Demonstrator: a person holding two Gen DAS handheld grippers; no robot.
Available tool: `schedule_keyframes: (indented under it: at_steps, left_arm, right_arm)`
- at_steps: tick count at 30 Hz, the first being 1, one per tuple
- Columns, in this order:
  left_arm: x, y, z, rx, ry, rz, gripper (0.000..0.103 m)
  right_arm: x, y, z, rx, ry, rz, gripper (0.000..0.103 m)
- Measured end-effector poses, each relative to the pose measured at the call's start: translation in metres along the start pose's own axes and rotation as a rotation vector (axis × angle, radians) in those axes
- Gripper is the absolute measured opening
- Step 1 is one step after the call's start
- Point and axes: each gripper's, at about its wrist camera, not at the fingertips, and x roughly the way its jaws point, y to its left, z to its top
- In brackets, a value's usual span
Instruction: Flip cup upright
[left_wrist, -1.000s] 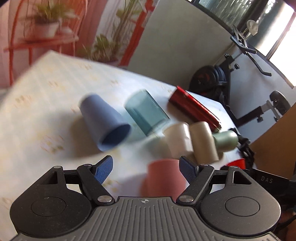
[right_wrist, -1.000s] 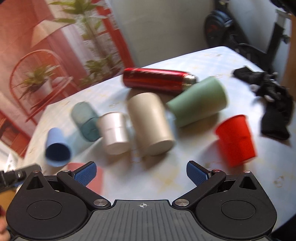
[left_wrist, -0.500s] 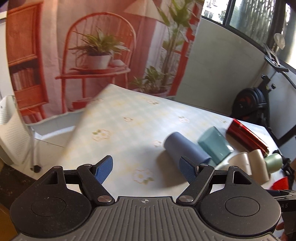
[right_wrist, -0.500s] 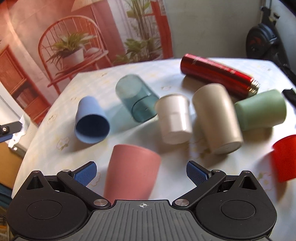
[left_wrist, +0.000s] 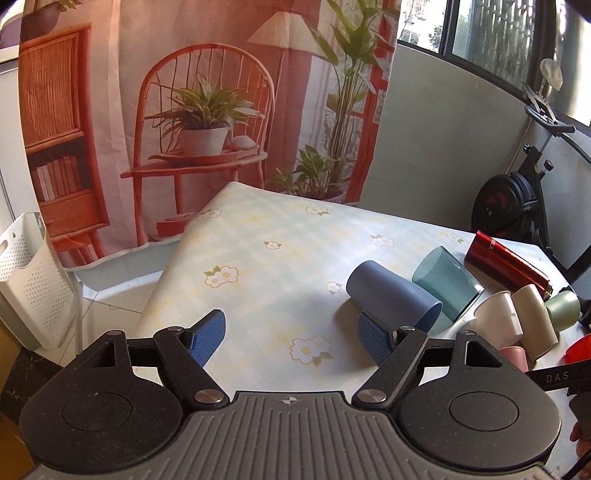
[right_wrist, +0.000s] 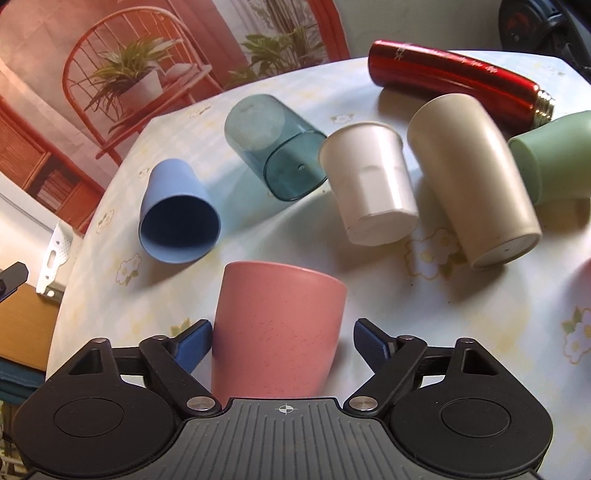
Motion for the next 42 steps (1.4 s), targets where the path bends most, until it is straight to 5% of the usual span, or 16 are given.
schedule_keyframes:
  at_steps: [8, 21, 31, 42]
  left_arm:
    - [-0.001, 0.001, -0.008, -0.025, 0.014, -0.009, 0.081]
    - [-0.008, -0.01, -0.014, 0.019, 0.021, -0.013, 0.081]
    - [-0.016, -0.011, -0.021, -0.085, -0.023, -0.063, 0.081]
    - [-0.014, -0.01, -0.02, -0.093, -0.024, -0.06, 0.081]
  right_arm:
    - [0.004, 0.009, -0.002, -0.055, 0.016, -0.02, 0.069]
    - [-0.014, 0.009, -0.022, -0.088, -0.085, 0.04, 0.067]
    - [-0.044, 0.009, -0.027, -0.135, -0.161, 0.071, 0.066]
    - [-0.04, 0.036, -0.016, -0.353, -0.285, -0.061, 0.065]
